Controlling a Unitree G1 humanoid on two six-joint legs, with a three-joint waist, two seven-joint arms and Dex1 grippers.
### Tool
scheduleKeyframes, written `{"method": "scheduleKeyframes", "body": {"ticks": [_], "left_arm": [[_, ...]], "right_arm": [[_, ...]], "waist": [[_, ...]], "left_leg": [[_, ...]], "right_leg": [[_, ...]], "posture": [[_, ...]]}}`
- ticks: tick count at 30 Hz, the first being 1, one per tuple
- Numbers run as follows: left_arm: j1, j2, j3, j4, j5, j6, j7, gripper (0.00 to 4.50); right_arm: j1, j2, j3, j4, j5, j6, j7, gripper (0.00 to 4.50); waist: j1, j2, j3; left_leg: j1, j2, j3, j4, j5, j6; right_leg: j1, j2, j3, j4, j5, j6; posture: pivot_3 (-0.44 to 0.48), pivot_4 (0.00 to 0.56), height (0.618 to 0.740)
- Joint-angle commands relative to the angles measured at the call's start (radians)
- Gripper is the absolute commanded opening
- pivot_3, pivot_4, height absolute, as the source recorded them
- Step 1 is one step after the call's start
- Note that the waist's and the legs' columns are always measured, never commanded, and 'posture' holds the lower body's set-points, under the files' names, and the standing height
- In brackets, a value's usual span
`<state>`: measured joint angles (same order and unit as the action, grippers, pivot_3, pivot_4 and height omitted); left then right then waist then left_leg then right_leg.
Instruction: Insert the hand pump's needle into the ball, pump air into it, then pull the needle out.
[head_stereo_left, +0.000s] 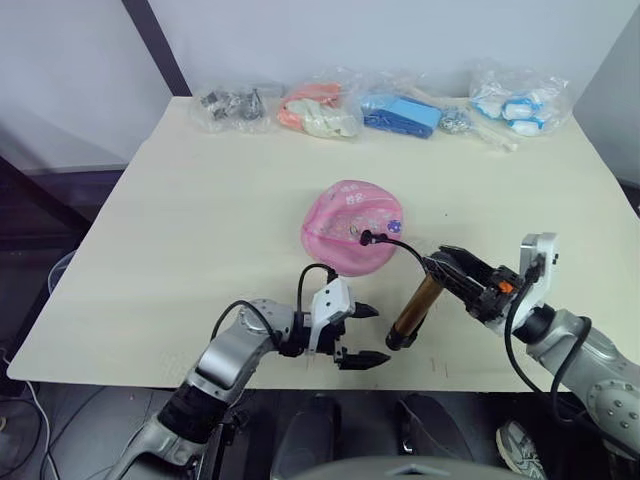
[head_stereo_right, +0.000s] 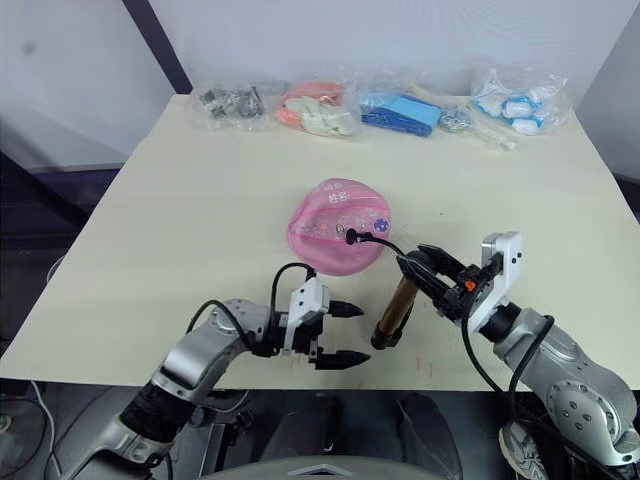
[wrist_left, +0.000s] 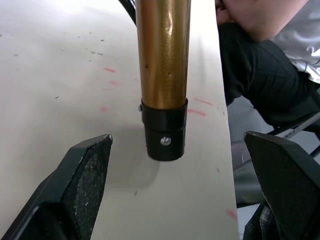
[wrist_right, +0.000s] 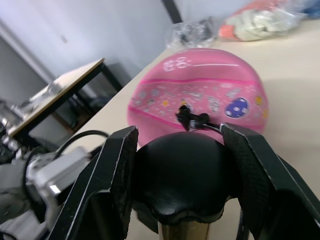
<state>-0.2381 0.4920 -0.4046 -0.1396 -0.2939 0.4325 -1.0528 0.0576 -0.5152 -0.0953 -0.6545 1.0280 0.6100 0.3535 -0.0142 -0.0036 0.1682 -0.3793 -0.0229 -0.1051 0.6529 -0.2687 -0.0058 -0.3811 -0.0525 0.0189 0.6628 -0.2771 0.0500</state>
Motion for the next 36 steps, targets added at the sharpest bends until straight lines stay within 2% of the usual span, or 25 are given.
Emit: {"method": "scheduleKeyframes", "body": {"ticks": [1, 10, 23, 25, 26, 27, 36], "left_arm": [[-0.031, -0.026, -0.028, 0.034, 0.021, -0.016, -0.014, 4.46], [-0.087, -0.065, -0.054, 0.123, 0.075, -0.048, -0.031, 4.46], [-0.103, -0.091, -0.02, 0.164, 0.062, -0.07, -0.058, 4.46], [-0.101, -0.093, -0.02, 0.162, 0.063, -0.069, -0.056, 3.93], [-0.099, -0.094, -0.021, 0.161, 0.063, -0.069, -0.055, 3.55], [-0.097, -0.095, -0.021, 0.159, 0.064, -0.069, -0.054, 2.97], [-0.098, -0.103, -0.016, 0.166, 0.068, -0.077, -0.048, 2.97]], "right_arm": [[-0.039, -0.01, 0.0, -0.063, -0.015, -0.016, 0.023, 2.3], [-0.093, -0.02, 0.029, -0.105, -0.03, 0.004, 0.022, 2.3], [-0.111, -0.053, 0.03, -0.119, -0.031, 0.013, 0.056, 2.3], [-0.112, -0.052, 0.029, -0.12, -0.029, 0.014, 0.055, 2.3], [-0.113, -0.052, 0.028, -0.121, -0.028, 0.014, 0.054, 2.3], [-0.114, -0.052, 0.028, -0.122, -0.027, 0.015, 0.053, 2.3], [-0.118, -0.054, 0.028, -0.12, -0.027, 0.019, 0.054, 2.3]], "waist": [[0.0, 0.0, 0.0], [0.0, 0.0, 0.0], [0.0, 0.0, 0.0], [0.0, 0.0, 0.0], [0.0, 0.0, 0.0], [0.0, 0.0, 0.0], [0.0, 0.0, 0.0]], "left_leg": [[0.0, -0.001, 0.0, 0.0, 0.0, 0.0], [0.0, 0.0, 0.0, 0.0, 0.0, 0.0], [0.0, 0.0, -0.001, 0.0, 0.0, 0.0], [0.0, 0.0, -0.001, 0.0, 0.0, 0.0], [0.0, 0.0, -0.001, 0.0, 0.0, 0.0], [0.0, 0.0, -0.001, 0.0, 0.0, 0.0], [0.0, 0.0, -0.001, 0.0, 0.0, 0.0]], "right_leg": [[0.0, 0.0, 0.0, 0.0, 0.0, 0.0], [0.0, 0.0, 0.0, 0.0, 0.0, 0.0], [0.0, 0.0, 0.0, 0.0, 0.0, 0.0], [-0.001, 0.0, 0.0, 0.0, 0.0, 0.0], [0.0, 0.0, 0.0, 0.0, 0.0, 0.0], [0.0, 0.0, 0.0, 0.0, 0.0, 0.0], [0.0, 0.0, 0.0, 0.0, 0.0, 0.0]], "posture": [[0.0, 0.15, 0.74], [0.0, 0.15, 0.74], [0.0, 0.15, 0.74], [0.0, 0.15, 0.74], [0.0, 0.15, 0.74], [0.0, 0.15, 0.74], [0.0, 0.15, 0.74]]}}
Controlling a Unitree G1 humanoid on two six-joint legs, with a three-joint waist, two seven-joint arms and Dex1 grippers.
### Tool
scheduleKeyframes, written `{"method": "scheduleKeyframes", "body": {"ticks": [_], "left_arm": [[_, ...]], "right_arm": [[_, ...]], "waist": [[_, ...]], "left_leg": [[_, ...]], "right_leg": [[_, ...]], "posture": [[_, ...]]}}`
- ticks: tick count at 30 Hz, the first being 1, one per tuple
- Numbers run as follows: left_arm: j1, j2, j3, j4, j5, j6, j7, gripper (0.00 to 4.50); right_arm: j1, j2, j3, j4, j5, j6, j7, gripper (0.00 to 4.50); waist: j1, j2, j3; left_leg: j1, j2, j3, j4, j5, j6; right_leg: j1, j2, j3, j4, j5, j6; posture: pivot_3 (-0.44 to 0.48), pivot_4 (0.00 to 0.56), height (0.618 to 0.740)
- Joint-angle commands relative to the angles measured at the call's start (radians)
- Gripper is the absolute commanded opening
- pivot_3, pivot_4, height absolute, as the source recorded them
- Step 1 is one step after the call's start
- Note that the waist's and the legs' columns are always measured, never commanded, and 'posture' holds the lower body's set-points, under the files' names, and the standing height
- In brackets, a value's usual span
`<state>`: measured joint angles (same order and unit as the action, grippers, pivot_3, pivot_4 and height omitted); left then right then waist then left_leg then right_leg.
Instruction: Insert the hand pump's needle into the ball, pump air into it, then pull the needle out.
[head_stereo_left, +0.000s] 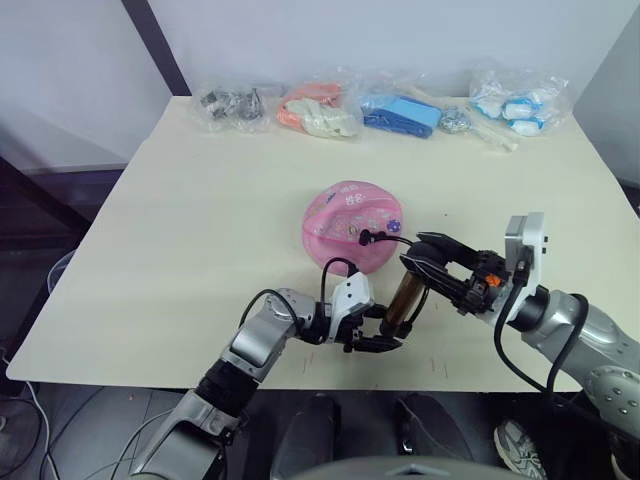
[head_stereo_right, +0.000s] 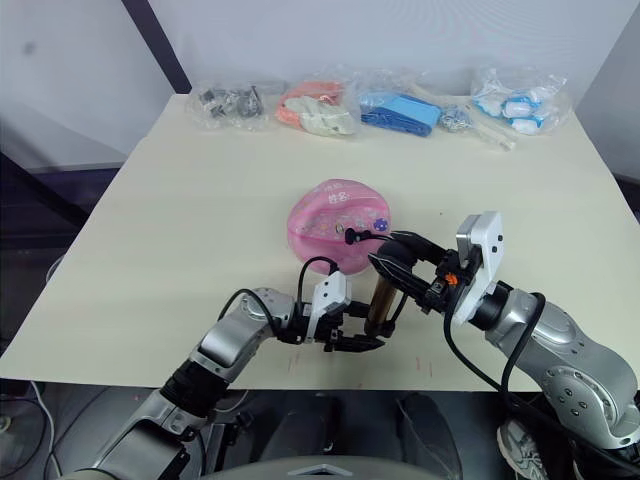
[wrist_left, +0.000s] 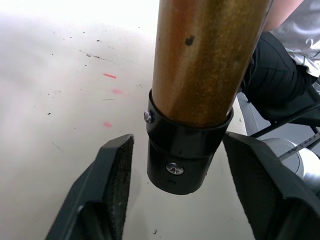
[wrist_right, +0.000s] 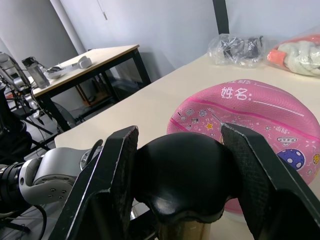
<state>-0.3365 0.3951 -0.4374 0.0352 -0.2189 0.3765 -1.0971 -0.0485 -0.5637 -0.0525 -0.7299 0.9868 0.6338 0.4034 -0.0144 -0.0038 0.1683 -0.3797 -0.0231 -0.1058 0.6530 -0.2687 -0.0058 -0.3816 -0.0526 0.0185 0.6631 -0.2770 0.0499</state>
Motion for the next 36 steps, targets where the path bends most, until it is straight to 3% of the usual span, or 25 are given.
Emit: {"method": "scheduleKeyframes", "body": {"ticks": [1, 2, 6, 14, 25, 36], "left_arm": [[0.0, -0.007, 0.017, -0.007, -0.007, -0.022, -0.003, 2.97], [0.0, -0.008, 0.017, -0.006, -0.006, -0.024, -0.002, 2.97], [0.004, -0.013, 0.017, -0.006, -0.006, -0.026, 0.002, 1.12], [0.002, -0.053, 0.008, 0.03, 0.028, -0.079, 0.026, 1.1], [-0.031, -0.228, -0.044, 0.191, 0.154, -0.249, 0.163, 1.1], [-0.084, -0.305, -0.053, 0.397, 0.236, -0.388, 0.226, 1.1]], "right_arm": [[-0.011, -0.005, -0.014, -0.045, 0.014, -0.005, 0.005, 2.3], [-0.011, -0.006, -0.014, -0.044, 0.013, -0.004, 0.007, 2.3], [-0.007, -0.008, -0.018, -0.048, 0.012, -0.002, 0.011, 2.3], [-0.021, -0.061, -0.024, -0.054, -0.02, -0.013, 0.066, 2.3], [0.097, -0.154, -0.035, -0.001, -0.252, -0.209, 0.288, 2.3], [0.173, -0.131, -0.056, 0.095, -0.352, -0.372, 0.408, 2.3]], "waist": [[0.0, 0.0, 0.0], [0.0, 0.0, 0.0], [0.0, 0.0, 0.0], [0.001, 0.0, 0.0], [0.002, -0.001, 0.0], [0.003, -0.001, 0.0]], "left_leg": [[0.0, 0.0, 0.0, 0.0, 0.0, 0.0], [0.0, 0.0, 0.0, 0.0, 0.0, 0.0], [0.0, 0.0, 0.0, 0.0, 0.0, 0.0], [0.0, 0.0, 0.0, 0.0, 0.0, 0.0], [0.0, -0.002, 0.0, 0.001, 0.0, 0.0], [0.0, -0.002, 0.001, 0.001, 0.0, 0.0]], "right_leg": [[0.0, 0.0, 0.0, 0.0, 0.0, 0.0], [0.0, 0.0, 0.0, 0.0, 0.0, 0.0], [0.0, 0.0, 0.0, 0.0, 0.0, 0.0], [0.0, 0.0, 0.0, 0.0, 0.0, 0.0], [0.0, 0.0, 0.0, 0.0, 0.0, 0.0], [0.001, 0.0, -0.001, 0.0, 0.0, 0.0]], "posture": [[0.0, 0.15, 0.74], [0.0, 0.15, 0.74], [0.0, 0.15, 0.74], [0.0, 0.15, 0.74], [0.0, 0.15, 0.74], [0.0, 0.15, 0.74]]}}
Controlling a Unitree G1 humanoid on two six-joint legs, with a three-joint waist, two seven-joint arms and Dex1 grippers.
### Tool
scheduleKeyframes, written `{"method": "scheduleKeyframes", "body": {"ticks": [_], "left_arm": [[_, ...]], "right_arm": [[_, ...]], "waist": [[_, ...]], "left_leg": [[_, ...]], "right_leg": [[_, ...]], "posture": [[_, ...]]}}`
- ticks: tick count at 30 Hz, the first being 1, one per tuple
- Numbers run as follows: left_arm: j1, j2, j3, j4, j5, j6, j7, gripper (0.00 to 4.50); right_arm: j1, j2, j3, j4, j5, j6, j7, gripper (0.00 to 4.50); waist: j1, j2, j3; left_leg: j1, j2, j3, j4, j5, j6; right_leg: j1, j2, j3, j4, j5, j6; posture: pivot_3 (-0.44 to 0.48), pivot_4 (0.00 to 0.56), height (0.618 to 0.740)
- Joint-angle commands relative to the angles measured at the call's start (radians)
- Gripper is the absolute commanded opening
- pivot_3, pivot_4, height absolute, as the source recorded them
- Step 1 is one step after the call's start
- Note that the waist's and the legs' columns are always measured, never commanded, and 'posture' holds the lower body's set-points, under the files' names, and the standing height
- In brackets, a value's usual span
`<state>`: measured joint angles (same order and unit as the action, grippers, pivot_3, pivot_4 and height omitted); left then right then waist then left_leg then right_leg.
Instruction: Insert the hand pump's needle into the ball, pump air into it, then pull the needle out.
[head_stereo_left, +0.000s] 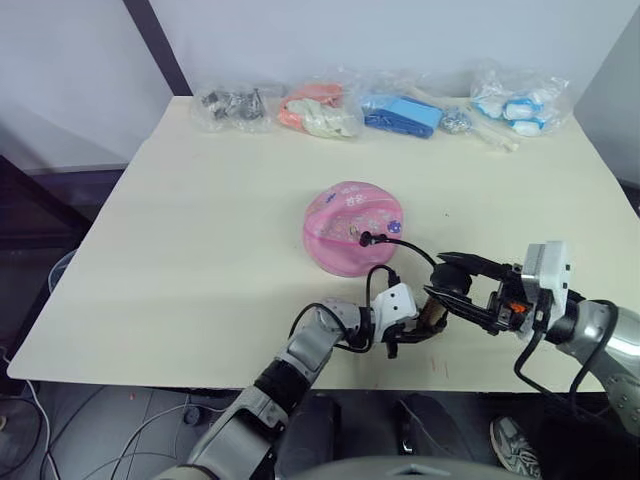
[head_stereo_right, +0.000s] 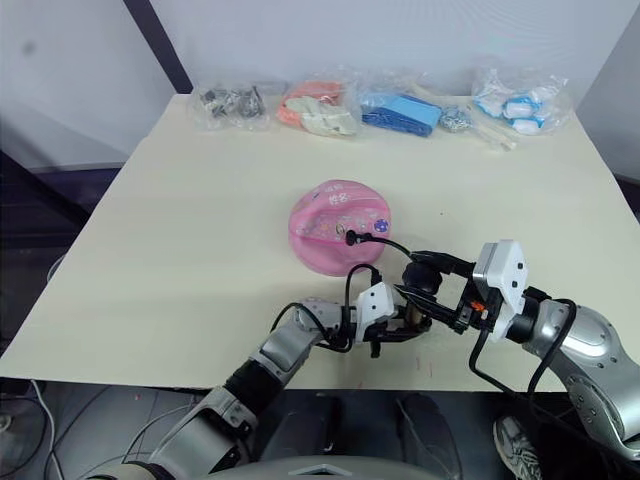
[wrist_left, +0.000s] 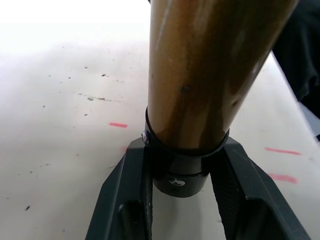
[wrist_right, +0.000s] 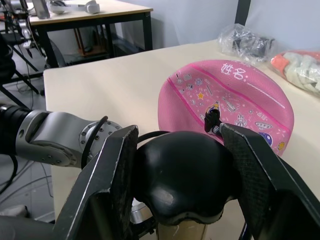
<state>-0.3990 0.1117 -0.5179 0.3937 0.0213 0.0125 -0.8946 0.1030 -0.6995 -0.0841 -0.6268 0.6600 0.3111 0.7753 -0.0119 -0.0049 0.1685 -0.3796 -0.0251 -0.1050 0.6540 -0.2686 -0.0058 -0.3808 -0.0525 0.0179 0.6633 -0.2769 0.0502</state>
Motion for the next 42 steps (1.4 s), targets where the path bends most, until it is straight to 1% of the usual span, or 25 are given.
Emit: {"method": "scheduleKeyframes", "body": {"ticks": [1, 5, 9, 15, 32, 42], "left_arm": [[-0.024, -0.025, 0.026, 0.053, 0.002, -0.031, 0.026, 1.1], [-0.022, -0.023, 0.016, 0.082, 0.027, -0.031, 0.02, 1.1], [-0.021, -0.014, 0.0, 0.105, 0.052, -0.011, 0.008, 1.1], [-0.029, -0.009, -0.002, 0.124, 0.051, 0.005, -0.021, 1.1], [-0.007, 0.012, -0.013, 0.103, 0.055, 0.05, -0.047, 1.1], [-0.015, 0.009, -0.01, 0.13, 0.06, 0.025, -0.043, 1.1]], "right_arm": [[0.027, 0.006, -0.025, -0.002, -0.028, -0.059, 0.044, 2.3], [0.039, 0.018, -0.048, 0.024, -0.03, -0.094, 0.062, 2.3], [0.019, 0.02, -0.096, 0.008, 0.055, -0.06, 0.046, 2.3], [-0.032, 0.002, -0.154, -0.021, 0.17, 0.019, 0.026, 2.3], [-0.222, -0.081, -0.281, -0.026, 0.408, 0.186, -0.066, 2.3], [-0.394, -0.141, -0.343, 0.022, 0.595, 0.282, -0.188, 2.3]], "waist": [[0.0, 0.0, 0.0], [0.001, 0.0, 0.0], [0.001, 0.0, 0.0], [0.001, 0.0, 0.0], [-0.002, -0.001, 0.0], [-0.003, -0.001, 0.0]], "left_leg": [[0.0, 0.0, 0.0, 0.0, 0.0, 0.0], [0.0, 0.0, 0.0, 0.0, 0.0, 0.0], [0.001, 0.0, 0.0, 0.001, 0.0, 0.0], [0.0, 0.0, -0.001, 0.001, 0.0, 0.0], [0.001, 0.0, 0.0, 0.001, 0.0, 0.0], [0.0, 0.001, 0.0, 0.001, 0.0, 0.0]], "right_leg": [[0.0, 0.0, 0.0, 0.0, 0.0, 0.0], [0.001, 0.0, 0.0, 0.0, 0.0, 0.0], [0.001, 0.0, 0.0, 0.0, 0.0, 0.0], [0.001, 0.0, 0.0, 0.0, 0.0, 0.0], [0.001, 0.0, 0.0, 0.001, 0.0, 0.0], [0.001, 0.0, 0.0, 0.001, 0.0, 0.0]], "posture": [[0.0, 0.15, 0.74], [0.0, 0.15, 0.74], [0.0, 0.15, 0.74], [0.0, 0.15, 0.74], [0.0, 0.15, 0.74], [0.0, 0.15, 0.74]]}}
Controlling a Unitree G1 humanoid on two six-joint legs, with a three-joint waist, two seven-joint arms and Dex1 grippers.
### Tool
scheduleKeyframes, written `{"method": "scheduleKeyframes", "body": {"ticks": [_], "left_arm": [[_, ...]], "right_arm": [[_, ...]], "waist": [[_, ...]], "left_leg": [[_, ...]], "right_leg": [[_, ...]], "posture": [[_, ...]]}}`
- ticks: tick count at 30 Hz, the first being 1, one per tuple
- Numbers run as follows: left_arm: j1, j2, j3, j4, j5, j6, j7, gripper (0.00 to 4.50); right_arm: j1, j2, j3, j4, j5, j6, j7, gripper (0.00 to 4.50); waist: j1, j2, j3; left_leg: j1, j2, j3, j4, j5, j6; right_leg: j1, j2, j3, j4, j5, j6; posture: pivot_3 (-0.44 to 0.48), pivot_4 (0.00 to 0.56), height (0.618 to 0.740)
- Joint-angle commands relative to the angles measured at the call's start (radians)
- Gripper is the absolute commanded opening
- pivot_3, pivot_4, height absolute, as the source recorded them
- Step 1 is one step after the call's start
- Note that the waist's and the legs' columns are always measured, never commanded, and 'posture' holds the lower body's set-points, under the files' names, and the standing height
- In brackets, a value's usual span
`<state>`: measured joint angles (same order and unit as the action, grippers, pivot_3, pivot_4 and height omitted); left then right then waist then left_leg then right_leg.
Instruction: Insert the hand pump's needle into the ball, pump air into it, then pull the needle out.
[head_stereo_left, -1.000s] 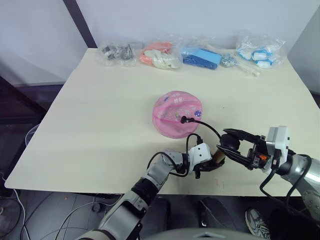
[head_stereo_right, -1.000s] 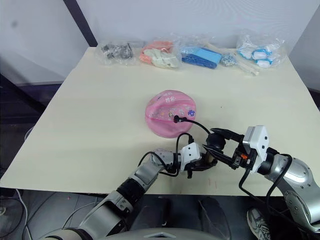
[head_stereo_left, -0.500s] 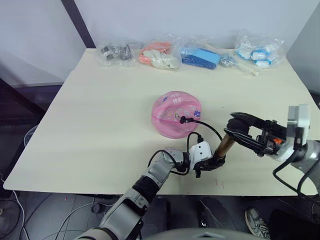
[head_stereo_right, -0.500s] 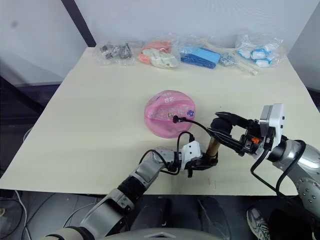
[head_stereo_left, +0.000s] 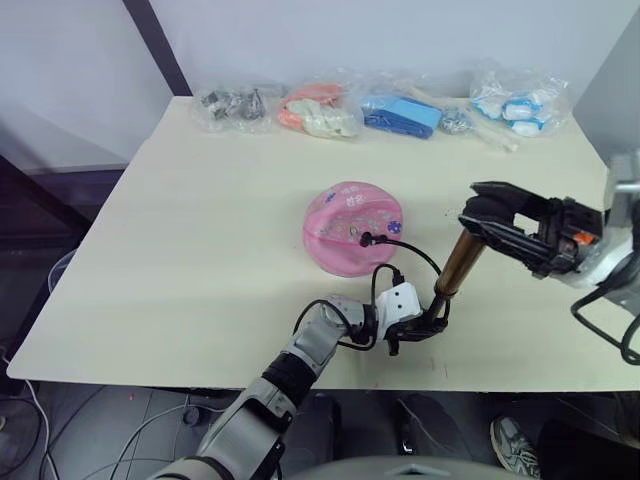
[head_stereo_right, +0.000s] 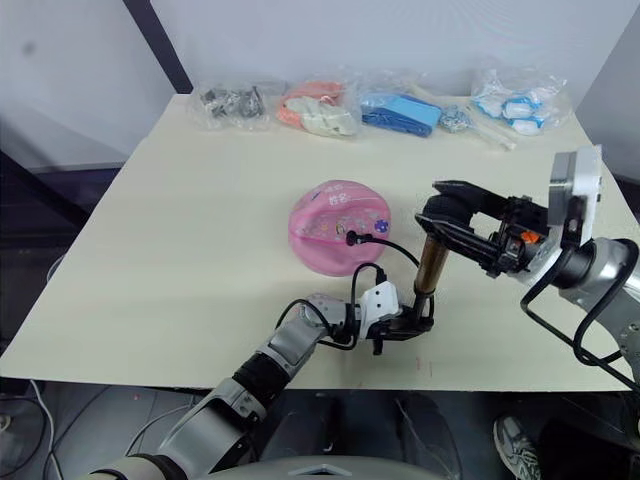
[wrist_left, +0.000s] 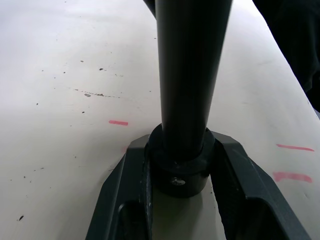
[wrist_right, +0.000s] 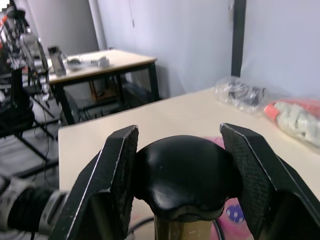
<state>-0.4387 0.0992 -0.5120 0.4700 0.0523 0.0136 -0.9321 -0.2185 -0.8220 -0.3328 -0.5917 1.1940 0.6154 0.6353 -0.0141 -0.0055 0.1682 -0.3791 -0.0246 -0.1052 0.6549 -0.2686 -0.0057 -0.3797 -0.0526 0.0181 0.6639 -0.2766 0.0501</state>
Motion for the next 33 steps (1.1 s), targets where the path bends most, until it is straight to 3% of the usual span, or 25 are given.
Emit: {"method": "scheduleKeyframes", "body": {"ticks": [1, 13, 22, 33], "left_arm": [[0.025, 0.022, -0.016, 0.054, 0.029, 0.024, -0.007, 1.1], [0.02, 0.011, -0.015, 0.073, 0.026, 0.021, -0.005, 1.1], [0.014, 0.013, -0.018, 0.087, 0.034, -0.001, 0.0, 1.1], [0.001, 0.007, -0.014, 0.109, 0.036, -0.012, 0.011, 1.1]], "right_arm": [[-0.078, -0.028, -0.098, -0.014, 0.063, -0.015, -0.047, 2.3], [-0.099, -0.078, -0.148, 0.003, 0.097, -0.001, -0.048, 2.3], [-0.022, -0.096, -0.138, -0.015, 0.178, 0.078, -0.046, 2.3], [0.111, -0.046, -0.046, -0.07, 0.021, 0.044, 0.002, 2.3]], "waist": [[0.001, 0.0, 0.0], [0.002, 0.0, 0.0], [0.003, 0.0, 0.0], [0.003, -0.006, -0.005]], "left_leg": [[0.0, 0.0, 0.0, 0.0, 0.0, 0.0], [0.0, 0.0, 0.0, 0.0, 0.0, 0.0], [0.0, 0.0, 0.0, 0.0, 0.0, 0.0], [0.002, 0.0, 0.0, 0.0, 0.0, 0.0]], "right_leg": [[0.0, 0.0, 0.0, 0.0, 0.0, 0.0], [0.0, 0.0, -0.001, 0.0, 0.0, 0.0], [0.0, 0.0, 0.0, 0.0, 0.0, 0.0], [0.003, 0.0, -0.001, 0.0, 0.0, 0.0]], "posture": [[0.0, 0.15, 0.74], [0.0, 0.15, 0.74], [0.0, 0.15, 0.74], [0.0, 0.15, 0.74]]}}
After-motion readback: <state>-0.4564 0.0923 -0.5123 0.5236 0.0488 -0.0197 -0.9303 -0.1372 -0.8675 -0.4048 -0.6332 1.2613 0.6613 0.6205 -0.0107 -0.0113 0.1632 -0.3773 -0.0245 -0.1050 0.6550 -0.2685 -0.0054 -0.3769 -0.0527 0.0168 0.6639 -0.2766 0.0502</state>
